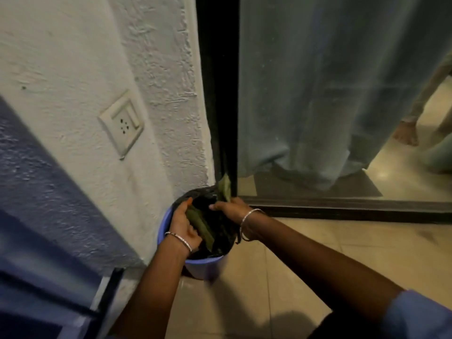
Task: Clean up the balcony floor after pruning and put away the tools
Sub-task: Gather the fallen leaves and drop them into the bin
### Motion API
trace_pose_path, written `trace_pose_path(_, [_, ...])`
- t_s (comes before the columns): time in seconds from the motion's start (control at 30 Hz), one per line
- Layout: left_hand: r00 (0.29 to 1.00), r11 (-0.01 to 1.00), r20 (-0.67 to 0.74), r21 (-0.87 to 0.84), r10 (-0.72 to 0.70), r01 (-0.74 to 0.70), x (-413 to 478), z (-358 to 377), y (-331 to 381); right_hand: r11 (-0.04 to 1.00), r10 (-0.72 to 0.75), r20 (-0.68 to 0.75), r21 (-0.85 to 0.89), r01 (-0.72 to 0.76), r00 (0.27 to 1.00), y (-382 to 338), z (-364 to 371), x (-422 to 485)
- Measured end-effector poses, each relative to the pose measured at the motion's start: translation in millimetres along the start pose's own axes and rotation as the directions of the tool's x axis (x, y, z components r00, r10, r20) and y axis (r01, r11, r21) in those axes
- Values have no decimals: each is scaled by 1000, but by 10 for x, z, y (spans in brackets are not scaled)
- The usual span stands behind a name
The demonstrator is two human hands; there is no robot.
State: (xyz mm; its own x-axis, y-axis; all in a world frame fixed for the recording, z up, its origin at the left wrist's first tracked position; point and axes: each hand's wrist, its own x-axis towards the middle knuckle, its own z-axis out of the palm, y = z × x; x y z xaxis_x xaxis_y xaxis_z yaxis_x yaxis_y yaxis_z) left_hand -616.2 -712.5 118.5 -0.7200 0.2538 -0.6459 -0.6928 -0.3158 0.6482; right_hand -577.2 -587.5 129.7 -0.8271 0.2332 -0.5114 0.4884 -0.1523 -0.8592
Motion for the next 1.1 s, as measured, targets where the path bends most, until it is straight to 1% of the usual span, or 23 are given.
trace_pose_path(0.07, [1000,1000,-19,-21,12,-13,25,-25,36,1000,28,89,-2,-28,996,7,135,167])
trace_pose_path(0.1, [999,998,-27,-45,32,-33,25,-37,48,1000,25,105,6,-25,994,40,160,259])
trace_pose_path(0.23, [990,985,1,-99,143,-142,-80,-16,-3,1000,24,42,8,-25,999,129,-18,234])
trace_pose_path(0.33, [972,970,-63,-71,227,-232,-76,59,-151,999,11,-110,41,-7,994,306,-381,129])
trace_pose_path(0.4, [959,965,-117,-23,259,-263,2,176,-275,1000,3,-205,20,1,979,409,-624,-38])
trace_pose_path(0.47, [953,960,-114,42,281,-278,23,398,-422,1000,-9,-270,6,11,963,491,-876,-273])
trace_pose_path(0.57, [973,963,-3,146,230,-227,-48,838,-660,997,-36,-382,44,57,923,527,-1241,-671])
trace_pose_path(0.67, [978,956,145,232,150,-181,-247,1318,-907,989,-76,-519,71,131,851,506,-1657,-1133])
trace_pose_path(0.77, [959,946,278,288,63,-146,-459,1766,-1169,988,-114,-622,11,154,775,468,-2094,-1594])
trace_pose_path(0.9, [886,920,455,379,-87,-104,-918,2326,-1606,993,-104,-721,-41,107,685,507,-2622,-2319])
trace_pose_path(1.0, [809,882,560,455,-176,-123,-1338,2672,-2020,997,-44,-785,9,82,618,621,-2915,-2845])
trace_pose_path(1.1, [734,852,634,502,-246,-148,-1729,2937,-2438,996,-3,-837,46,75,546,728,-3174,-3254])
